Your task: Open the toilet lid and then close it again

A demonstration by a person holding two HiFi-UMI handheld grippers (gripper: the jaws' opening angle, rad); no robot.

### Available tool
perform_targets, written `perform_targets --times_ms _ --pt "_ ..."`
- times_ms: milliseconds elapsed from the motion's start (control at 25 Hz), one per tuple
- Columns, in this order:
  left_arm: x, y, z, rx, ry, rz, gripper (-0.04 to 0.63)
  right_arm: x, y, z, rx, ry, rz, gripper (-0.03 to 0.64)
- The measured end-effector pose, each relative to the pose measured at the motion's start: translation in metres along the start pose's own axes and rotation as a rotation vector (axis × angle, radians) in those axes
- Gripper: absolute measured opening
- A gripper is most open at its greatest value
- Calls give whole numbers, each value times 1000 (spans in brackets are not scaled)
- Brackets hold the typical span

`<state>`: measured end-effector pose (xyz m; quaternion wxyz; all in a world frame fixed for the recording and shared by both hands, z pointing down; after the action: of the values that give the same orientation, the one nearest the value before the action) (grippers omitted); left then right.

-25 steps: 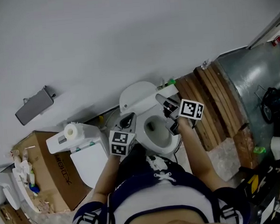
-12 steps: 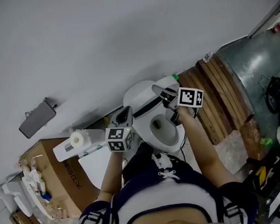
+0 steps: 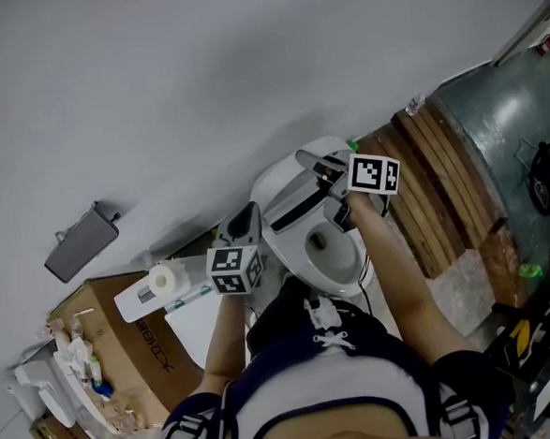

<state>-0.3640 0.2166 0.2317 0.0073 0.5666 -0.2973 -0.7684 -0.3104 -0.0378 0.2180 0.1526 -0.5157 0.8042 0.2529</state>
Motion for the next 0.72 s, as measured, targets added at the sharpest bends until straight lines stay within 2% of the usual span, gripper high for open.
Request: perform_targets --times_ms 480,720 --pt "17 14 18 -21 -15 -60 6 19 33 -7 34 67 -38 155" --pt "22 21 26 -10 -16 -57 6 19 34 -7 8 82 -55 184"
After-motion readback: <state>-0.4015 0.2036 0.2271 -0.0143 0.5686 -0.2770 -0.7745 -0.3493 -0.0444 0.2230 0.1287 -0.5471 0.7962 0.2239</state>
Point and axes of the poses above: the fingertips, and each gripper's own axes: y forward along the fingers, z to its left, x out of its top, the point moved 9 cm from there along -y, backward along the fingers, and after that the axes turned 5 degrees about z, right-handed, at the moved point
